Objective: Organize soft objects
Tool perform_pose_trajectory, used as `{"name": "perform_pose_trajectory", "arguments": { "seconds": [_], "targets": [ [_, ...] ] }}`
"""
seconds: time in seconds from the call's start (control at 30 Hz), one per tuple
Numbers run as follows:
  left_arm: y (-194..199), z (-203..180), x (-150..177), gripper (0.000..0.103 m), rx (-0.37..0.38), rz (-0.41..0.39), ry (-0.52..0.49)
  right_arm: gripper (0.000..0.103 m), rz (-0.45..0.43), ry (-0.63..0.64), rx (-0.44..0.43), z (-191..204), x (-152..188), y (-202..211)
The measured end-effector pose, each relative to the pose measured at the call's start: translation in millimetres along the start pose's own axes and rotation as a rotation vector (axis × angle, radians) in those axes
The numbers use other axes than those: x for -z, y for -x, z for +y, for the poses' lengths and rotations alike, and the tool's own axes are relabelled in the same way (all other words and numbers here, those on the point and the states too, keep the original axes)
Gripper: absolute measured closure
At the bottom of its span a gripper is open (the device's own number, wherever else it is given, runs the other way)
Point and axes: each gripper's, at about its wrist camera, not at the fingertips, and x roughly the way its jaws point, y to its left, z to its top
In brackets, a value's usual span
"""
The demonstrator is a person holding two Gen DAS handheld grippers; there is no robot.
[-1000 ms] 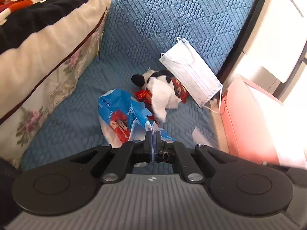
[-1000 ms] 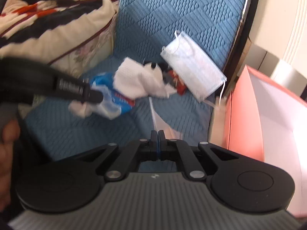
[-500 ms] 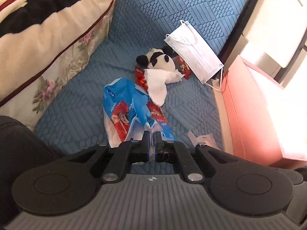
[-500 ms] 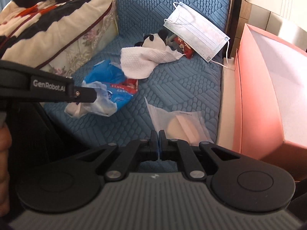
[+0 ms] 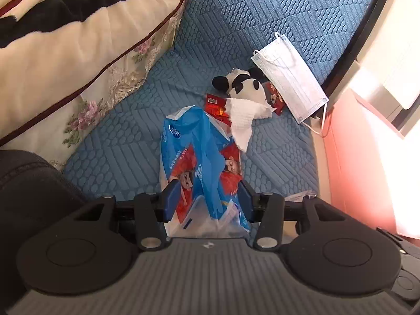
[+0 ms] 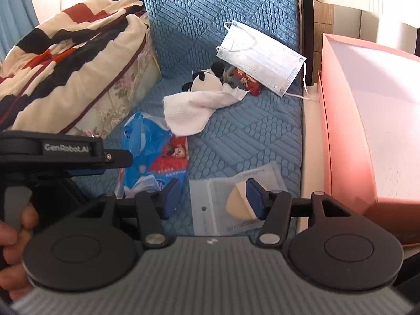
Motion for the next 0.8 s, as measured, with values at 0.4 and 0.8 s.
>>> {"name": "perform_pose_trajectory", "arguments": {
  "seconds": [0.4,0.8],
  "targets": [
    [-41.6,-11.1,6.4,0.049,-0.043,0.023,-0.072,0.044,0.093,0.046,0.142,0.4,2.8,-33.8],
    [-61.7,-19.1,24.8,0.059,-0.099,-0.042,-0.192,0.030,0.186,0.064,0.157,-1.8,7.2,-56.5]
  ]
}}
